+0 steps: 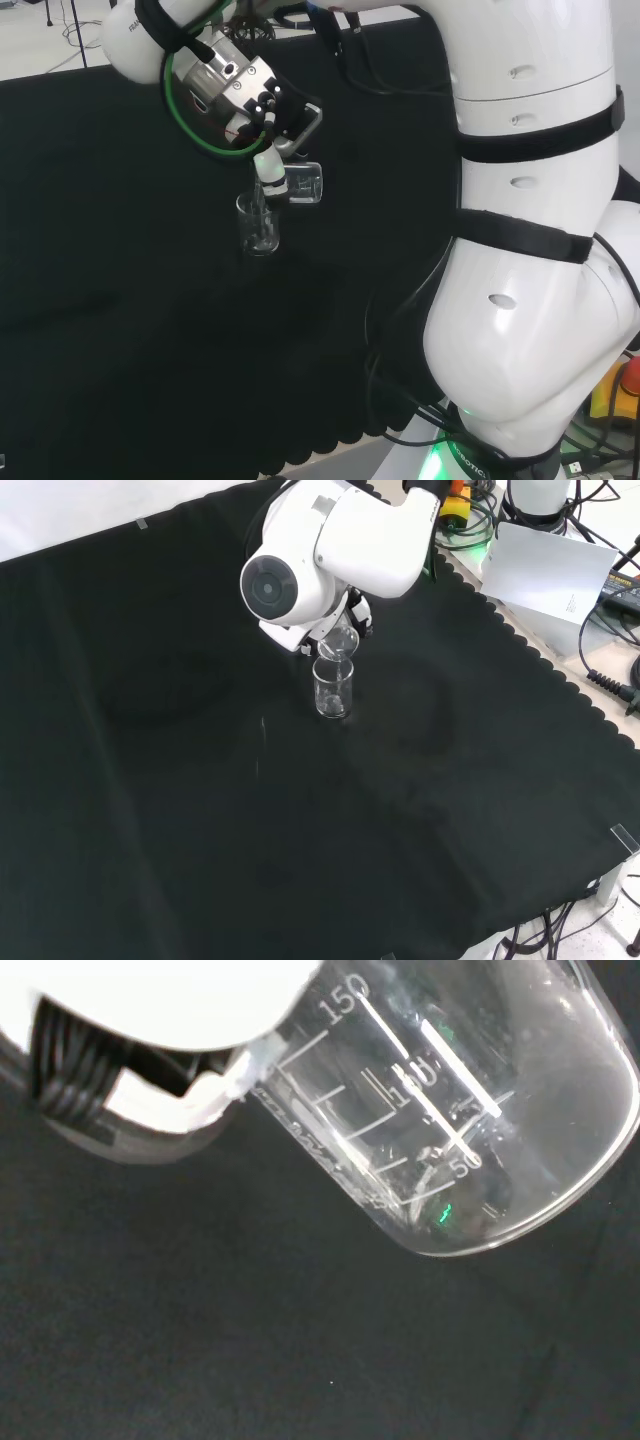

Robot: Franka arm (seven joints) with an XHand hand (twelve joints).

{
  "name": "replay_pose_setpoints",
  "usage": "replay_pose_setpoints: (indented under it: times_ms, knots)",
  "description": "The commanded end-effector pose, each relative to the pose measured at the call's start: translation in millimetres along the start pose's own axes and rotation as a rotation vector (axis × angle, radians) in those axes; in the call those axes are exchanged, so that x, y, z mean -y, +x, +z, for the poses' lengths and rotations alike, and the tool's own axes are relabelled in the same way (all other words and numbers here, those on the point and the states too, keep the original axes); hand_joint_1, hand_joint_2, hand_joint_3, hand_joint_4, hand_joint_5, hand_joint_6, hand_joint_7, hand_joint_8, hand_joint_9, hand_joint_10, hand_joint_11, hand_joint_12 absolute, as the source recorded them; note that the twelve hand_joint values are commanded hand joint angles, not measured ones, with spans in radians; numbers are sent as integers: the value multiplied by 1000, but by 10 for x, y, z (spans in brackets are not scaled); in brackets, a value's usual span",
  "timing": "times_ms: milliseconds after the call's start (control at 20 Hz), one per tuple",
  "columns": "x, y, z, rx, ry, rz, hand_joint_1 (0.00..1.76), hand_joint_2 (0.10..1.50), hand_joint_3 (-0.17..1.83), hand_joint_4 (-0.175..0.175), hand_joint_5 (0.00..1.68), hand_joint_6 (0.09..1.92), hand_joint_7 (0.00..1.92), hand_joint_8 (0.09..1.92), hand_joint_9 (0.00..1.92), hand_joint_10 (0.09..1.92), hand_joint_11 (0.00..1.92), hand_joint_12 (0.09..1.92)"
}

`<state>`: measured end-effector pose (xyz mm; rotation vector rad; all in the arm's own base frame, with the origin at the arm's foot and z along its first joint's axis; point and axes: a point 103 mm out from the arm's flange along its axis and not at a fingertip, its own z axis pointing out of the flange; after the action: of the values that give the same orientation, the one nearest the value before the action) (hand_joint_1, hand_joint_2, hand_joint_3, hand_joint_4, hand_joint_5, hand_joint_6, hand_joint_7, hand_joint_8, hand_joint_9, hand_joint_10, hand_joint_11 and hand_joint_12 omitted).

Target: Pour the water from the handheld beaker into the one on the table.

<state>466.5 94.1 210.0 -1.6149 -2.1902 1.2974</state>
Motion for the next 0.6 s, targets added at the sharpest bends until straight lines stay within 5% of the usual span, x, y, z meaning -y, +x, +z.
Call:
replay_pose_setpoints:
  times_ms: [50, 600]
  knots:
    - [58, 196, -162, 15, 4, 6, 1317, 738, 413, -175, 1406, 311, 1573, 87, 1635, 87, 1315, 720]
    - [0, -42, -6, 39, 17, 10, 1316, 740, 411, -175, 1405, 313, 1573, 87, 1635, 87, 1315, 720]
